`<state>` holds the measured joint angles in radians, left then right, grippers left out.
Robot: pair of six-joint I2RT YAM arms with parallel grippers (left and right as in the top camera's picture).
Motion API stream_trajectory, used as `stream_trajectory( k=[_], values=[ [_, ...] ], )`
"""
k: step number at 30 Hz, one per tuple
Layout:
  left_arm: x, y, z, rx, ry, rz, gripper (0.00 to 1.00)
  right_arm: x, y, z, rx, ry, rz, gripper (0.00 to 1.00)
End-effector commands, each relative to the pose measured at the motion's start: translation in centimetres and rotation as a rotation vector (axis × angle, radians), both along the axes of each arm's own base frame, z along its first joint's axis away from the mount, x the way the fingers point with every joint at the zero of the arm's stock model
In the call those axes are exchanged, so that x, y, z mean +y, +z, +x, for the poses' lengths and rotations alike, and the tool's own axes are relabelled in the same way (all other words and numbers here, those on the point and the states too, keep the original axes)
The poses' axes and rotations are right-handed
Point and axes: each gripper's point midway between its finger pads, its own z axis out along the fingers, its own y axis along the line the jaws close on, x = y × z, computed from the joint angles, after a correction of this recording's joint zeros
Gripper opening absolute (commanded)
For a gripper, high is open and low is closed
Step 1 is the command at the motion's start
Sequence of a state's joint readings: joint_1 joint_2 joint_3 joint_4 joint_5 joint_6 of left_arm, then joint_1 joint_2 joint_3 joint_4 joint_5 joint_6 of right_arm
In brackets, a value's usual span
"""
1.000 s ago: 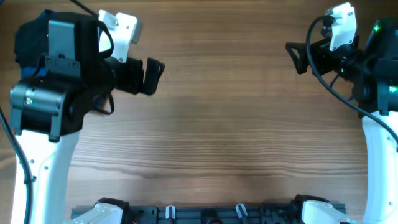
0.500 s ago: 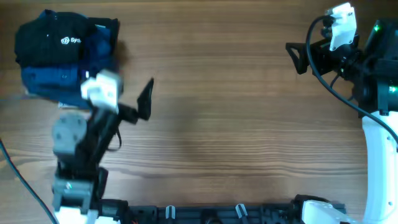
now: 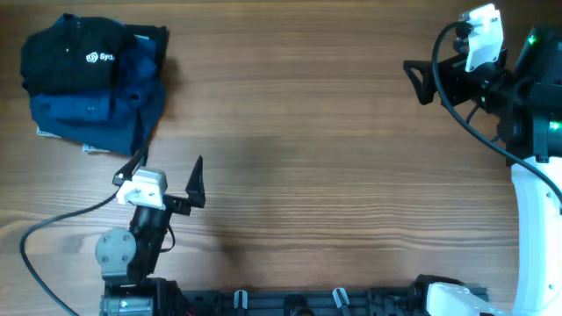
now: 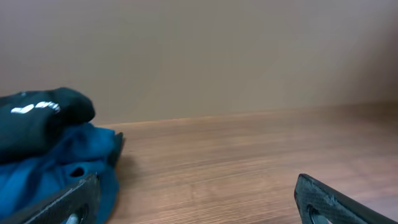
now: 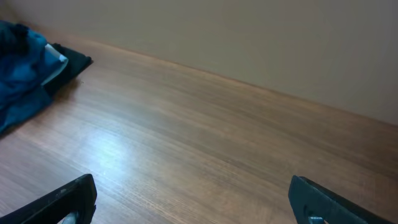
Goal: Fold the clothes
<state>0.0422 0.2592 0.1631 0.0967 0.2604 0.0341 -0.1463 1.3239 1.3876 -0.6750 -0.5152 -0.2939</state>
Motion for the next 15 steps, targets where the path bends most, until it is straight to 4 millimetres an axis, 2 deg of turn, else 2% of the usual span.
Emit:
stream_trajectory(
  k=[1, 11, 15],
  values=[
    [0.8, -1.1, -0.5, -0.018, 0.029, -0.032, 1.0, 0.1, 0.2, 0.3, -0.011, 0.01, -0.02, 1.0],
    [1.6, -3.7, -0.6, -0.003, 0.062, -0.041, 1.0, 0.1, 0.2, 0.3, -0.011, 0.01, -0.02, 1.0],
    [1.6, -5.3, -0.8, 0.056, 0.062, -0.046, 1.0, 0.1, 0.2, 0.3, -0.011, 0.01, -0.02, 1.0]
  ],
)
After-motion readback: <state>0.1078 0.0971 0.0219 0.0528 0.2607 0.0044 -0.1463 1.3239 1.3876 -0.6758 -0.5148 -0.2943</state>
